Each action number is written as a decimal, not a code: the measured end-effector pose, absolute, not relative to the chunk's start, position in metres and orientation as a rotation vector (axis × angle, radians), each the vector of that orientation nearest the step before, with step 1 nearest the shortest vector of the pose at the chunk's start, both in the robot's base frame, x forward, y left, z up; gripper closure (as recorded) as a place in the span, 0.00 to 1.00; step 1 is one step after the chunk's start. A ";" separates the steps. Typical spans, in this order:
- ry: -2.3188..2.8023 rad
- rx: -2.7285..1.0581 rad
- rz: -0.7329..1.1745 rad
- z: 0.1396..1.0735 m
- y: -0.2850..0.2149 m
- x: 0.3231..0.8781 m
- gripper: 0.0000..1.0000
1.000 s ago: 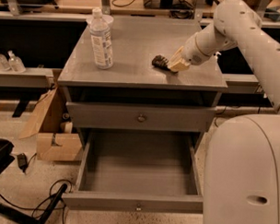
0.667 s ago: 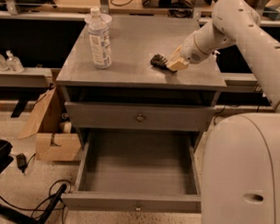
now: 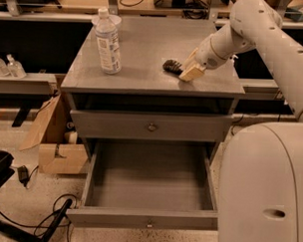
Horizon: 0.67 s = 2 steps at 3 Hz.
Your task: Pick rxbar chocolate from middle drawer and place on counter
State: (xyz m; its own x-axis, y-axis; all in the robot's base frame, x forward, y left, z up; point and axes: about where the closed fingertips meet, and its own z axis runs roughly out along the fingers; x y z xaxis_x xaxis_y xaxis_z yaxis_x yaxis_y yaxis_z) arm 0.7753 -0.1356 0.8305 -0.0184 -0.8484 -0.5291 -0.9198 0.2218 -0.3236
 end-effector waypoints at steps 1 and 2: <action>1.867 -1.631 0.147 0.831 -0.135 0.775 0.00; 1.867 -1.631 0.147 0.834 -0.135 0.775 0.00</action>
Offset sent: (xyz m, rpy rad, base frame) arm 0.0001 0.0008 -0.0005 0.0001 0.0015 0.0011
